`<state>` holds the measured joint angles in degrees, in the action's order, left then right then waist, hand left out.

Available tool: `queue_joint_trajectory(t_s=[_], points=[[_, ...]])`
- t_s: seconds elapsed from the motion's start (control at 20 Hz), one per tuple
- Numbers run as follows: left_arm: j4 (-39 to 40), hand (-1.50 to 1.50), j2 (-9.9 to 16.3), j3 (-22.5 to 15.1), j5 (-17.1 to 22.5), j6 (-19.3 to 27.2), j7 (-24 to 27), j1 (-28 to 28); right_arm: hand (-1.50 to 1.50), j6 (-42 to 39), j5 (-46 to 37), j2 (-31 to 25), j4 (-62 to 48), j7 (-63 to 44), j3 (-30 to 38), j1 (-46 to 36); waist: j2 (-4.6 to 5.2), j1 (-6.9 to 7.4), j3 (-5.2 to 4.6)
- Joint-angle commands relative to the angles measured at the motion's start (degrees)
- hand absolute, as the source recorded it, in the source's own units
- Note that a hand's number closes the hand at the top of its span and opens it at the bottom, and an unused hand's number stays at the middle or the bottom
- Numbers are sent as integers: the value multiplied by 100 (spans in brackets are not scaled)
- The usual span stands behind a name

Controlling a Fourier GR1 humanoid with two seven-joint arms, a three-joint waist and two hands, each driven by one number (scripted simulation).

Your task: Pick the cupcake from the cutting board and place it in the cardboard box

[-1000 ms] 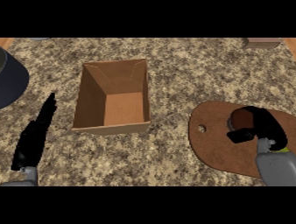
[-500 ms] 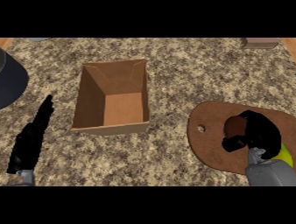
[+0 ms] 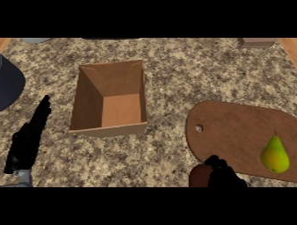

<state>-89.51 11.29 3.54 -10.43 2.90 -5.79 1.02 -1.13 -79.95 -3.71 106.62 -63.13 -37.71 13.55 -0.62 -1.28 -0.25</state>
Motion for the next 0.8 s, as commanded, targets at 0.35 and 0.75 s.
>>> queue_joint_trajectory(t_s=[0.35, 0.75], points=[[-42, 0, 78, 63, -10, -72, -53, -112, 150, -365, -1811, 355, 1589, -944, -1465, 464, 21, 66, 20], [72, 0, -27, -10, -64, -15, 124, -60, 150, 460, -1484, 340, 1860, -254, -1686, -959, 22, 181, 16]])
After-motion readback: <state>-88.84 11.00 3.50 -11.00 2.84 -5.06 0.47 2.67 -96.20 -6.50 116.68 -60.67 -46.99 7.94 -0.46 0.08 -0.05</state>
